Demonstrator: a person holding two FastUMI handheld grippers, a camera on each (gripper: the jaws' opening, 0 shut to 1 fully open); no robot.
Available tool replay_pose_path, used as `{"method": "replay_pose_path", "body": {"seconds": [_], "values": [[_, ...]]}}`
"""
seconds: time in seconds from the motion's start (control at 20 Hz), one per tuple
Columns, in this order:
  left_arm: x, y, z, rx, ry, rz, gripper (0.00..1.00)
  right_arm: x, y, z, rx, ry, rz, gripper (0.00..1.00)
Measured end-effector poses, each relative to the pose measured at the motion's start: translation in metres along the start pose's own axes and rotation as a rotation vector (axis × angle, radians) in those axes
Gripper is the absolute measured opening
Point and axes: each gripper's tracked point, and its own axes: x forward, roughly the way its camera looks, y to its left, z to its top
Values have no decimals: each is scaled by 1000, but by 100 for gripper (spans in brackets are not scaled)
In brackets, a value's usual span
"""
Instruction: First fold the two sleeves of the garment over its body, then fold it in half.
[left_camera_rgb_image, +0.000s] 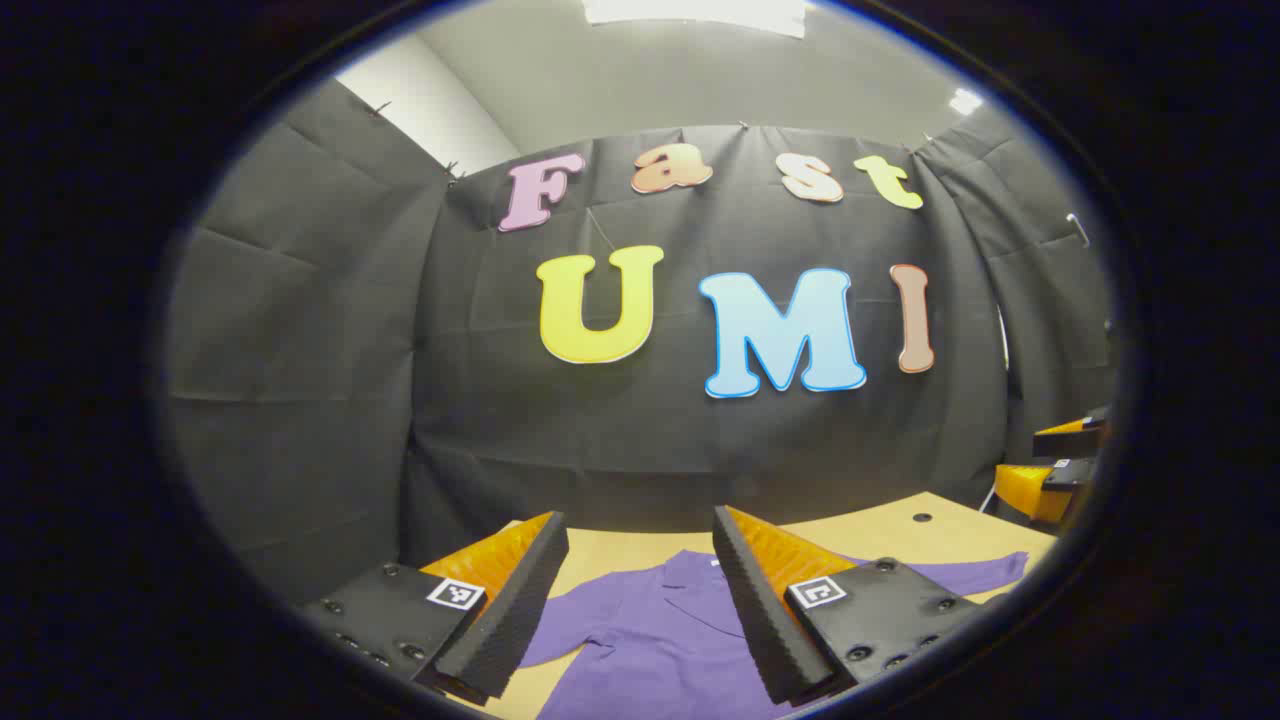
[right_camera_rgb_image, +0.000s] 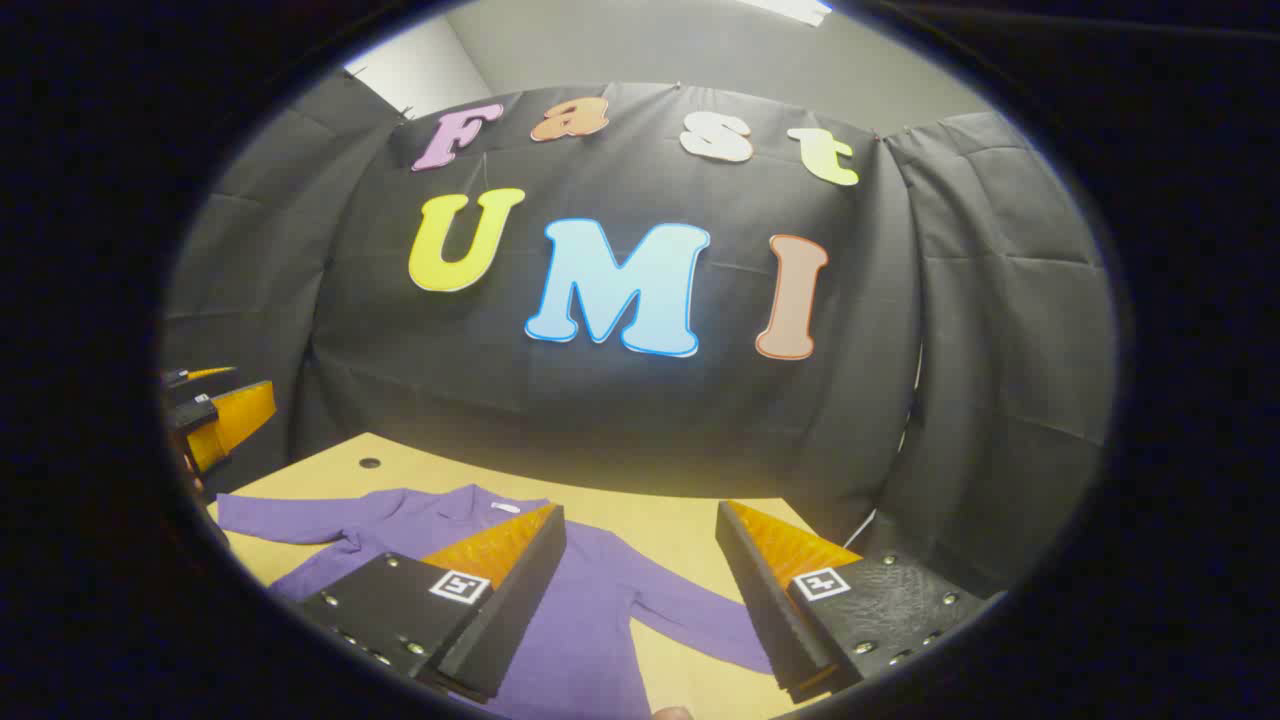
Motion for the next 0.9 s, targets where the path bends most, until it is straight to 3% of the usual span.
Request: {"method": "replay_pose_path", "body": {"seconds": [0.35,0.9], "values": [[-7,-9,8,7,-15,-20,92,-12,-8,-2,-9,-7,-9,94],[2,-50,8,-18,-11,-105,92,-38,-76,-30,20,45,-178,95]]}}
